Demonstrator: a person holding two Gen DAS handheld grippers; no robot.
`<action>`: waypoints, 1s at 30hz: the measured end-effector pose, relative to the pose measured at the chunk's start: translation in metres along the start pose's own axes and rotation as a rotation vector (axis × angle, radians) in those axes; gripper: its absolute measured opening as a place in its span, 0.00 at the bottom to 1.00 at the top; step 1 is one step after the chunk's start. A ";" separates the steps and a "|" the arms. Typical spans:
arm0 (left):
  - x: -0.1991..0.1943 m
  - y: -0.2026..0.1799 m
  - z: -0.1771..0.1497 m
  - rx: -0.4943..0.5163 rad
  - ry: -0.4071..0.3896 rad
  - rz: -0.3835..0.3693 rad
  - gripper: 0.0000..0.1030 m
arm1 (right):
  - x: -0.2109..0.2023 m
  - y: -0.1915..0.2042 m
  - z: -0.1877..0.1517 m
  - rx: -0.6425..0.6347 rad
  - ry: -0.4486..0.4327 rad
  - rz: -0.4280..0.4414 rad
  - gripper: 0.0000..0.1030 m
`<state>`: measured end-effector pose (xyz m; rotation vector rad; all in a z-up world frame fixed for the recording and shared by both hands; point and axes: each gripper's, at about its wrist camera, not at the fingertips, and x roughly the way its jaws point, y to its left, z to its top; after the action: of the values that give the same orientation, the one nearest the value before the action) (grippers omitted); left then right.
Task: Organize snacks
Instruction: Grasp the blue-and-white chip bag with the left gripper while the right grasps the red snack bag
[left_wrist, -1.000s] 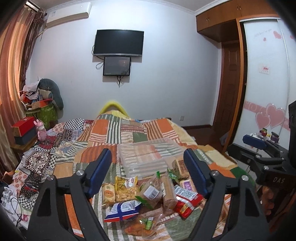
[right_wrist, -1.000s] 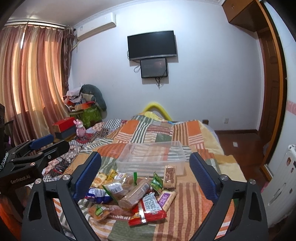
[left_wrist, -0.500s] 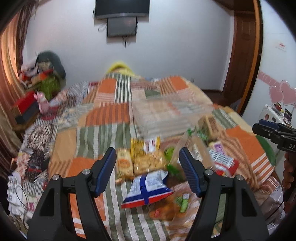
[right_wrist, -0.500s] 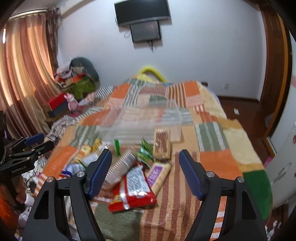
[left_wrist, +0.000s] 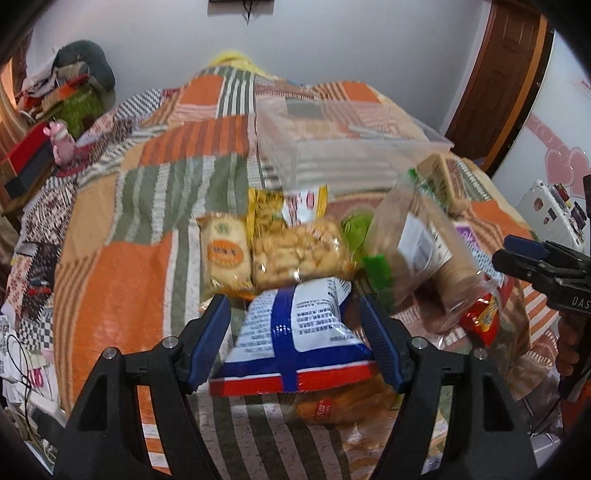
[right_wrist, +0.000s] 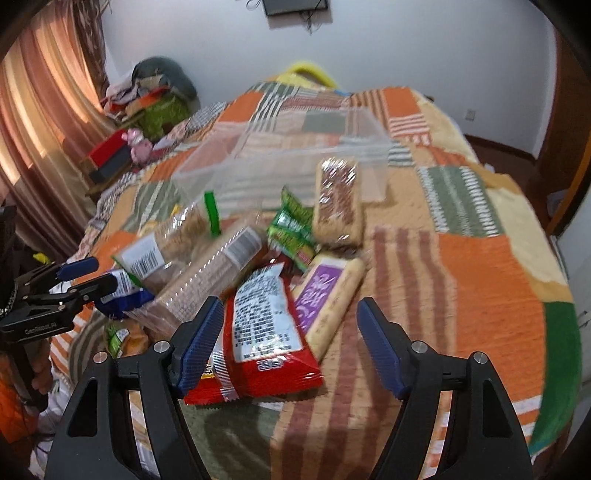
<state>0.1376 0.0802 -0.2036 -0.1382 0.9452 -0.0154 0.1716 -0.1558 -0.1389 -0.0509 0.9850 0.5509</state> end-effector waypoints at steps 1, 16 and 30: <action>0.003 0.000 -0.001 -0.002 0.013 -0.004 0.70 | 0.003 0.001 -0.001 -0.003 0.012 0.007 0.70; 0.038 0.013 -0.009 -0.061 0.092 -0.038 0.73 | 0.022 0.018 -0.002 -0.116 0.059 0.009 0.75; 0.017 0.015 -0.014 -0.041 0.038 -0.016 0.61 | 0.048 0.048 -0.002 -0.251 0.072 -0.031 0.78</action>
<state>0.1352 0.0919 -0.2275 -0.1839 0.9824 -0.0139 0.1685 -0.0951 -0.1684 -0.3112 0.9792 0.6458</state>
